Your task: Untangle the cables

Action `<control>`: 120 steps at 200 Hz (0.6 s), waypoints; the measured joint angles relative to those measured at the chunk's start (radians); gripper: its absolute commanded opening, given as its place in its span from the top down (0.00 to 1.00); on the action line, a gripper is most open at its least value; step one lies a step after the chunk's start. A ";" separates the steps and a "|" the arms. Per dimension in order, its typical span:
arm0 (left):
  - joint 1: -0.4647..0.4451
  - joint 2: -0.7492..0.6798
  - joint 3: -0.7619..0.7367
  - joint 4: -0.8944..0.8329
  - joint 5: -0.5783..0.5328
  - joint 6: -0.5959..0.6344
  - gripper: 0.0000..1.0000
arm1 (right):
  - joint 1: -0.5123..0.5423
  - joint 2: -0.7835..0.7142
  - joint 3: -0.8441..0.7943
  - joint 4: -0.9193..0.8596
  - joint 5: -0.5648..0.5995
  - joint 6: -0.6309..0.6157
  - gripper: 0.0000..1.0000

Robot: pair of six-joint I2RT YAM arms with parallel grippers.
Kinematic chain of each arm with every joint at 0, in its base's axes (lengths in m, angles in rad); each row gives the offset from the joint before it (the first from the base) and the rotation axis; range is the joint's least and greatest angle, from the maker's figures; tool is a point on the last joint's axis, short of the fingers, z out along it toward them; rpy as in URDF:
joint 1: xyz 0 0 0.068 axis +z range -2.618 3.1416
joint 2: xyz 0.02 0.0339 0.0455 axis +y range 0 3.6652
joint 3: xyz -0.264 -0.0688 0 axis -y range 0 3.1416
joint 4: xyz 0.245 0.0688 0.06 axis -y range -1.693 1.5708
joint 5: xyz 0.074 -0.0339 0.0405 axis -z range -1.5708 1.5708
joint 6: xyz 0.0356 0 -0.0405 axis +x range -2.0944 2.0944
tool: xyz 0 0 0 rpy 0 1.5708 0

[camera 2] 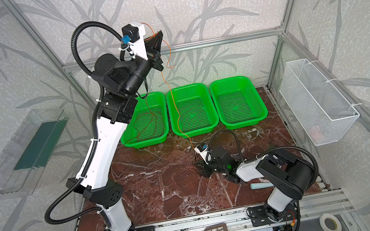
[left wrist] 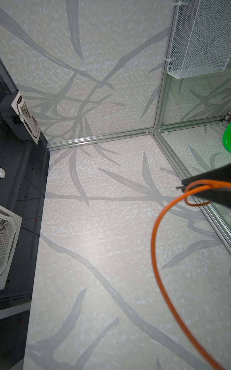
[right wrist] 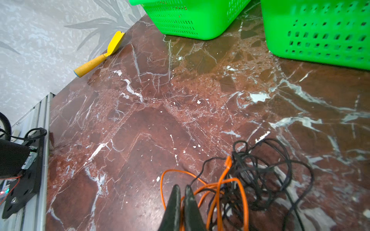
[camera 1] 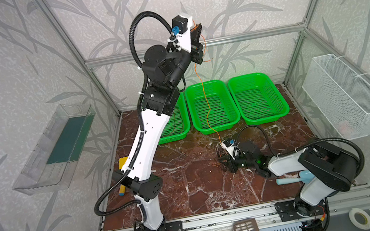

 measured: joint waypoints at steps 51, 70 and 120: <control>0.024 -0.127 -0.362 0.028 -0.021 -0.011 1.00 | -0.019 -0.260 0.006 -0.161 0.029 -0.071 0.91; 0.039 -0.198 -0.485 0.039 -0.034 -0.016 1.00 | -0.048 -0.326 0.028 -0.229 0.029 -0.102 0.90; 0.056 -0.483 -0.821 0.105 -0.090 -0.054 1.00 | -0.133 -0.357 0.116 -0.386 0.008 -0.160 0.90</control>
